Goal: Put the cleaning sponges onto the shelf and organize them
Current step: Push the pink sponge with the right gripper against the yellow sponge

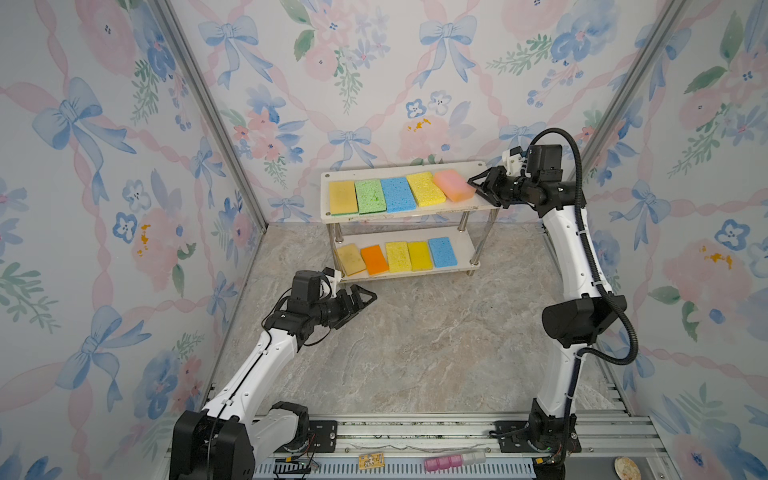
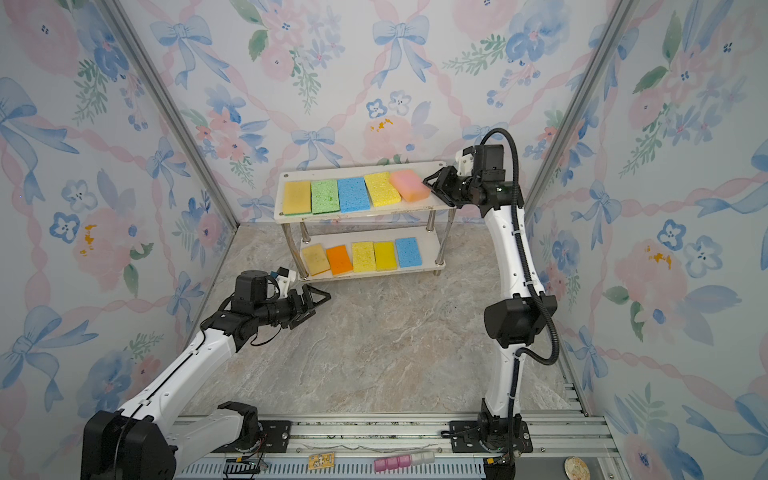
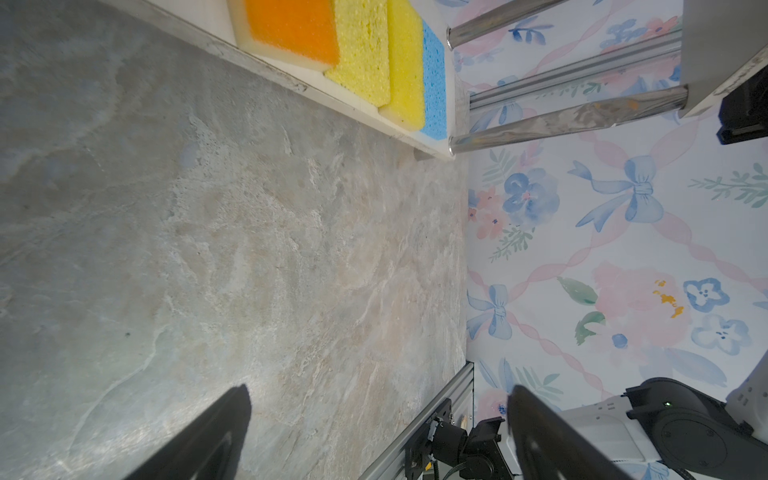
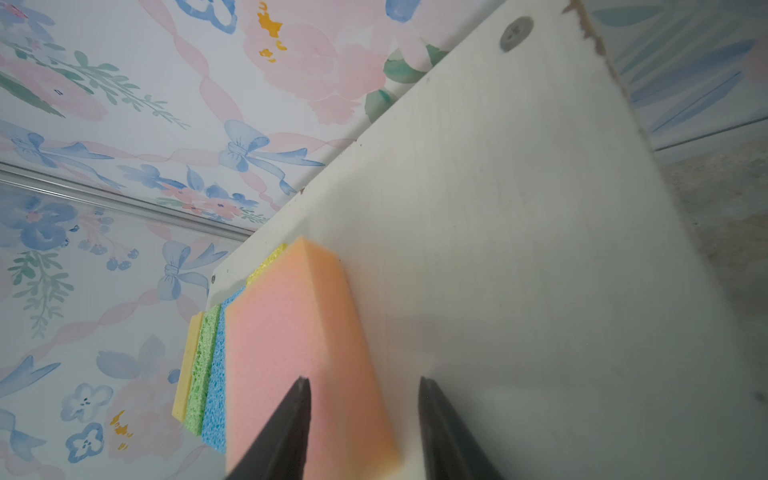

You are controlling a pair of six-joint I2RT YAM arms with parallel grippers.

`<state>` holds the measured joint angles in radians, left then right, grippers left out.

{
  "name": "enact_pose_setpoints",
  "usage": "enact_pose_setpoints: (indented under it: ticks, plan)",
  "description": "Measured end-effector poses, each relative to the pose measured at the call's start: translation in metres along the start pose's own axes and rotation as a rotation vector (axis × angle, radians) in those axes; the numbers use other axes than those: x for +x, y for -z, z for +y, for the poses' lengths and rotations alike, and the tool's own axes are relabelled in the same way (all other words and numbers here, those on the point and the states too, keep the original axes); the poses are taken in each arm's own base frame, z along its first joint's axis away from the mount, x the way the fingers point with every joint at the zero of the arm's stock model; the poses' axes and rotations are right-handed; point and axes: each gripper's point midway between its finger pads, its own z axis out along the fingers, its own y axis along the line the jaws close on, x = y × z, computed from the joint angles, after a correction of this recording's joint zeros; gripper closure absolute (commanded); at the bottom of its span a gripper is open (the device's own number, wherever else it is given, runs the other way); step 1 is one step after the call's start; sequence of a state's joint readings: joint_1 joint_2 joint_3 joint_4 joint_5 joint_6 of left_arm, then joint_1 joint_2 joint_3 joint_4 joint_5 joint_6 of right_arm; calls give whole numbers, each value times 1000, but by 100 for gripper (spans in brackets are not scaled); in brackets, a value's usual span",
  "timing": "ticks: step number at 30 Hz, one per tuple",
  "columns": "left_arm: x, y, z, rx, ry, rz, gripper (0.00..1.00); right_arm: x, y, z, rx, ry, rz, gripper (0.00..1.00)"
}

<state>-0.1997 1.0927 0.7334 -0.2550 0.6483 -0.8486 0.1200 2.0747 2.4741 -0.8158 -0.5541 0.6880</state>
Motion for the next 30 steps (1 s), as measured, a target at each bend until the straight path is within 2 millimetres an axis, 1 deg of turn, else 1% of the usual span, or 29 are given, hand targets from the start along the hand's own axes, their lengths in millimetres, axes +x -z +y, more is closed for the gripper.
enact_pose_setpoints:
  ticks: [3, 12, 14, 17, 21, 28, 30]
  plan:
    - [1, 0, 3, -4, 5, -1, 2, 3, -1, 3, -5, 3, 7, 61]
    - [2, 0, 5, -6, 7, 2, 2, 4, -2, 2, -2, 15, 12, 86]
    - [3, 0, 5, -7, 9, 3, 2, 5, -4, -1, 1, 13, 15, 90]
    - [3, 0, 5, -7, 9, 3, 2, 7, -6, -6, 10, 7, 16, 92]
    - [3, 0, 5, -7, 9, 3, 2, 6, -3, -12, 23, 0, 4, 94]
    - [3, 0, 5, -7, 9, 3, 2, -1, 11, -3, 23, 16, -36, 93]
    - [3, 0, 5, -7, 9, 3, 2, -4, 15, 1, 17, 24, -46, 89]
